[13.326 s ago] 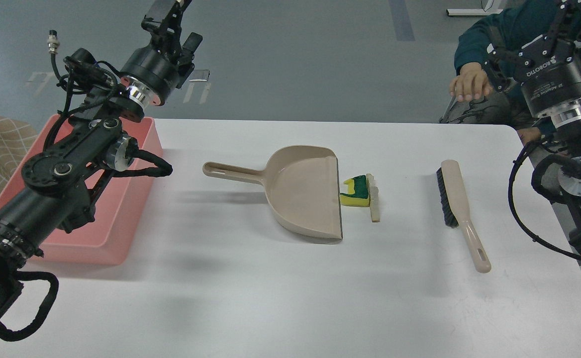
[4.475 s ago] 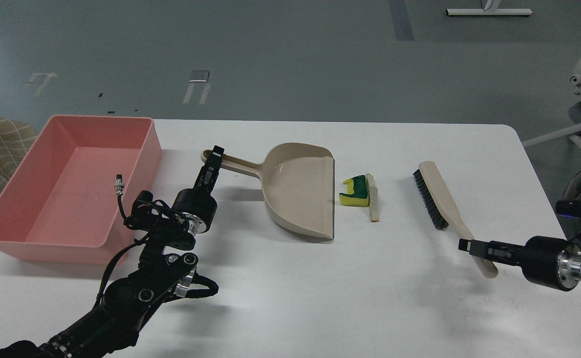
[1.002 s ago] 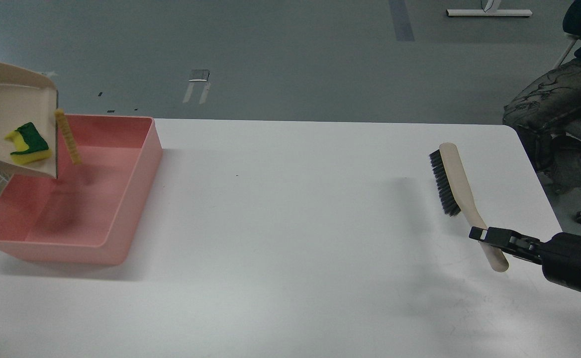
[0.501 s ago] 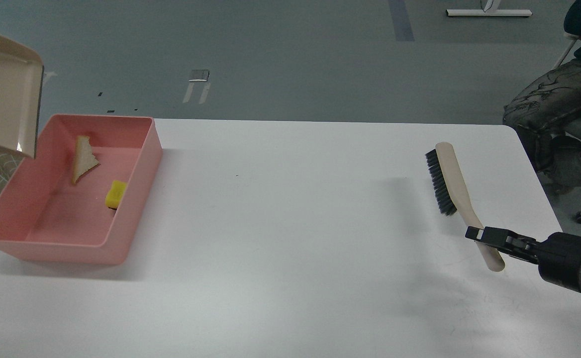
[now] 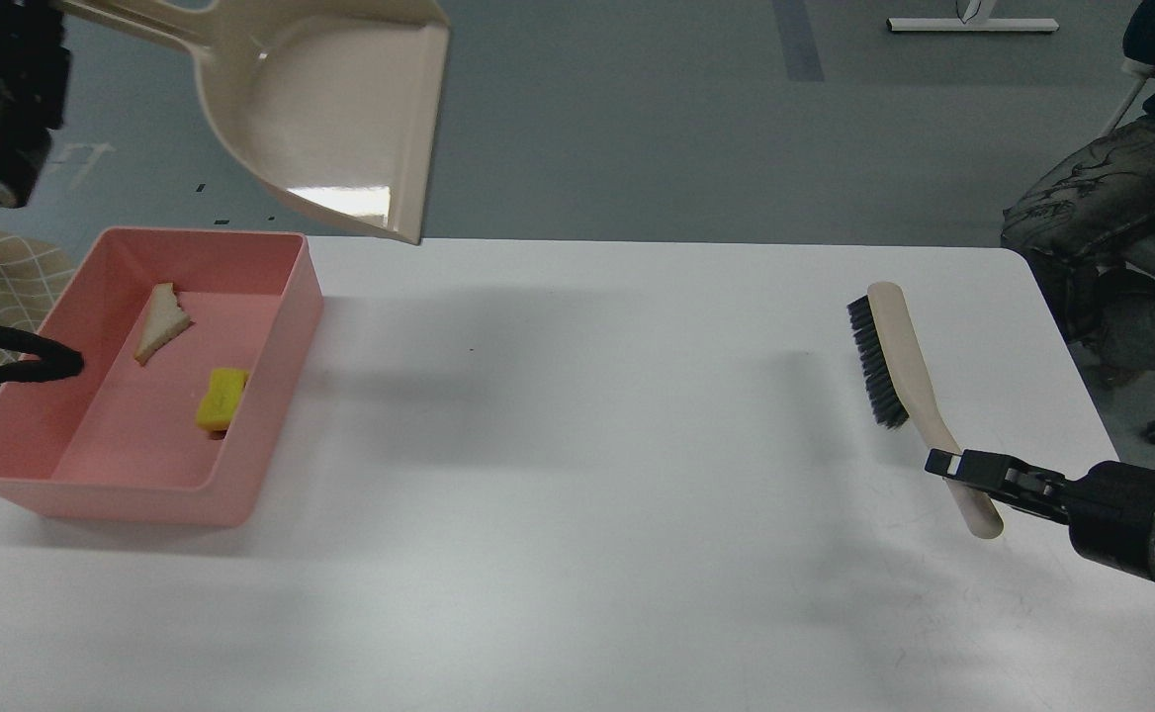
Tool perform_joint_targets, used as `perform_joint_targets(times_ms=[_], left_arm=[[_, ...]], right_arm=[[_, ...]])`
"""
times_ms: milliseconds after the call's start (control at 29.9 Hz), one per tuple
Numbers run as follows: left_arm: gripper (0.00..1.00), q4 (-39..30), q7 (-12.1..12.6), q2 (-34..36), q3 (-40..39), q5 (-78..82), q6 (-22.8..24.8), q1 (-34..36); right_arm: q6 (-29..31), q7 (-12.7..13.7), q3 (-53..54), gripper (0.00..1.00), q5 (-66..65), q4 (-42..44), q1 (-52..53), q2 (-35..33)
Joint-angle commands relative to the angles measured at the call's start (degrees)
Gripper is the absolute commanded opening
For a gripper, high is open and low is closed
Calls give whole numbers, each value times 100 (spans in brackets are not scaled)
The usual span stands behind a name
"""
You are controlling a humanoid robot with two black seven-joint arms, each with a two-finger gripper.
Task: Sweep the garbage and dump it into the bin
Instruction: 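Lower the dustpan back onto the table with the left gripper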
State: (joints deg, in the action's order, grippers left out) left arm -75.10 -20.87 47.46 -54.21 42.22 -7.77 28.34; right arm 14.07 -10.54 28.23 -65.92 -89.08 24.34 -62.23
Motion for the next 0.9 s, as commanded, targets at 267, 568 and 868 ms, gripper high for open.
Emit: perform_joint_targets(times_ms=[267, 568, 868], left_arm=[[0, 144, 154, -1801, 1562, 902, -823, -48], [0, 1400, 250, -2847, 1756, 902, -867, -74], [0, 2236, 189, -3103, 1957, 893, -1147, -83]], right_arm=[[-1, 0, -2, 0, 0, 13, -105, 0], [26, 0, -54, 0, 0, -22, -131, 9], [61, -194, -46, 0, 9, -22, -211, 9]])
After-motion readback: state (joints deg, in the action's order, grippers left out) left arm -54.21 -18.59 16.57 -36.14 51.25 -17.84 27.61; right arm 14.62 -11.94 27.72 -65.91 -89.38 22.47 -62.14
